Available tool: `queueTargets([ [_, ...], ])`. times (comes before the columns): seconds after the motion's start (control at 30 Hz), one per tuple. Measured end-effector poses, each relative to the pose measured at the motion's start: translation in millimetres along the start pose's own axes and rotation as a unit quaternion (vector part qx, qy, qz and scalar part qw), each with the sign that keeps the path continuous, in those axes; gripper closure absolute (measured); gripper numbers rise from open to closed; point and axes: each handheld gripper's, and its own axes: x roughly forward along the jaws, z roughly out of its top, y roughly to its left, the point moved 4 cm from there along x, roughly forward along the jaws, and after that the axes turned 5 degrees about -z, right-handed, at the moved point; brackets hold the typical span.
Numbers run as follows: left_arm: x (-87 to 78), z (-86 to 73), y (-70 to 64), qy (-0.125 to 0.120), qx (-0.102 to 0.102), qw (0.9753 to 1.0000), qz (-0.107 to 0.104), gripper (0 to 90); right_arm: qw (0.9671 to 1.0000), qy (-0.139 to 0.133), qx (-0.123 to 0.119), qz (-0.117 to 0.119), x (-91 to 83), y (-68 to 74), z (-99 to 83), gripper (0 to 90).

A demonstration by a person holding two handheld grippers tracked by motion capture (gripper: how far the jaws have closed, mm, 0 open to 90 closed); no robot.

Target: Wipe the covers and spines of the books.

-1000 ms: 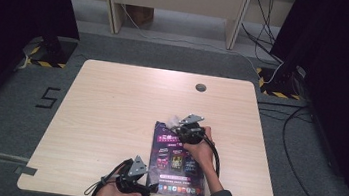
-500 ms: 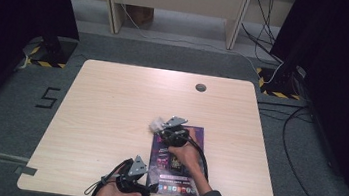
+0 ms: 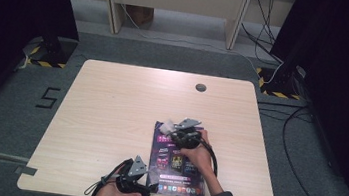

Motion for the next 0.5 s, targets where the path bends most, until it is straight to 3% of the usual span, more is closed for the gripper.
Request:
queueTargets([
  [0.13,0.1,0.1,0.2,0.001,-0.002,1.0,0.0,20.9,0.999,0.008,0.027,-0.035,-10.5,-29.9,-15.1,72.2],
  [0.3,0.1,0.1,-0.2,-0.001,0.002,1.0,0.001,20.8,0.9972,0.016,0.044,-0.059,-20.7,-48.2,-27.3,71.7],
  [0.37,0.1,0.4,-0.6,0.0,0.005,1.0,0.002,20.7,0.9968,0.017,0.048,-0.061,-21.0,-48.8,-27.8,71.5],
  [0.5,-0.5,0.6,-1.4,0.001,0.018,0.9998,0.008,19.9,0.9964,0.024,0.022,-0.078,-19.4,-43.0,-23.6,71.9],
])
